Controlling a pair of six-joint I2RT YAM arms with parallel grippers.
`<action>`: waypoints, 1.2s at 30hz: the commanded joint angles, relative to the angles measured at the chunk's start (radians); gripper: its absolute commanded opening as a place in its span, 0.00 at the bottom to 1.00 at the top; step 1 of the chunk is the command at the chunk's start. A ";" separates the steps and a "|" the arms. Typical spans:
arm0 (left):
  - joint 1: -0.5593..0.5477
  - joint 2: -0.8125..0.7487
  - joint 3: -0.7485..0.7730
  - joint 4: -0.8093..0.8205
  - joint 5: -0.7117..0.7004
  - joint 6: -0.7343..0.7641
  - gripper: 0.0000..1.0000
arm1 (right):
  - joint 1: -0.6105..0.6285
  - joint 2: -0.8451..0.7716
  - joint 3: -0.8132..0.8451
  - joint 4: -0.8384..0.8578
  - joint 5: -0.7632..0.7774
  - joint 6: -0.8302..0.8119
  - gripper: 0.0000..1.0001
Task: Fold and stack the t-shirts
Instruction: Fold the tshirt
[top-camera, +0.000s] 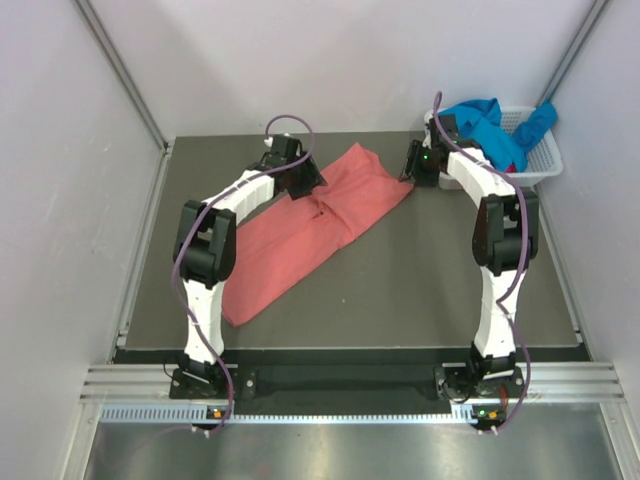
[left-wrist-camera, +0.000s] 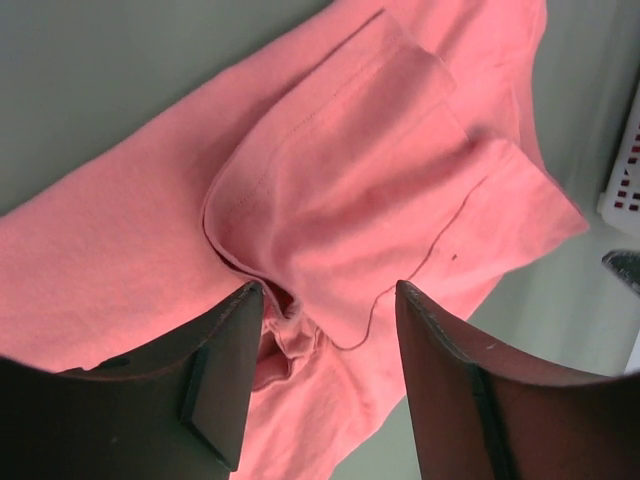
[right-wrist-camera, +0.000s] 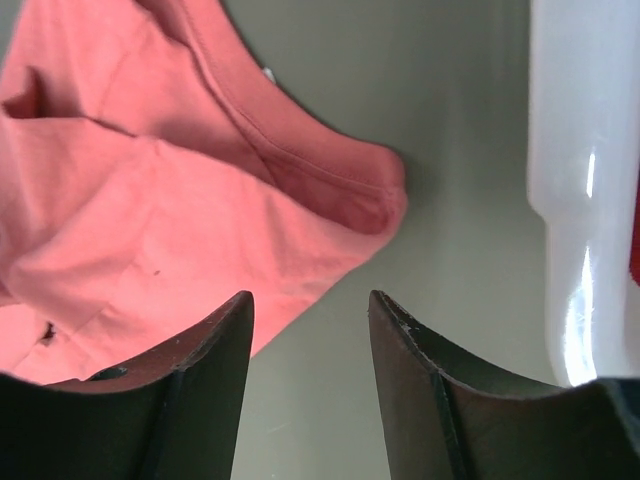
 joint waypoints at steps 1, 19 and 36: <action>-0.001 0.025 0.073 -0.055 -0.034 -0.022 0.60 | -0.001 0.023 0.060 -0.052 0.042 0.000 0.50; 0.002 0.054 0.116 -0.156 -0.056 0.001 0.30 | -0.007 0.102 0.112 -0.039 0.064 -0.001 0.44; 0.017 0.065 0.140 -0.169 0.028 0.121 0.18 | 0.007 0.136 0.164 -0.103 0.200 -0.035 0.42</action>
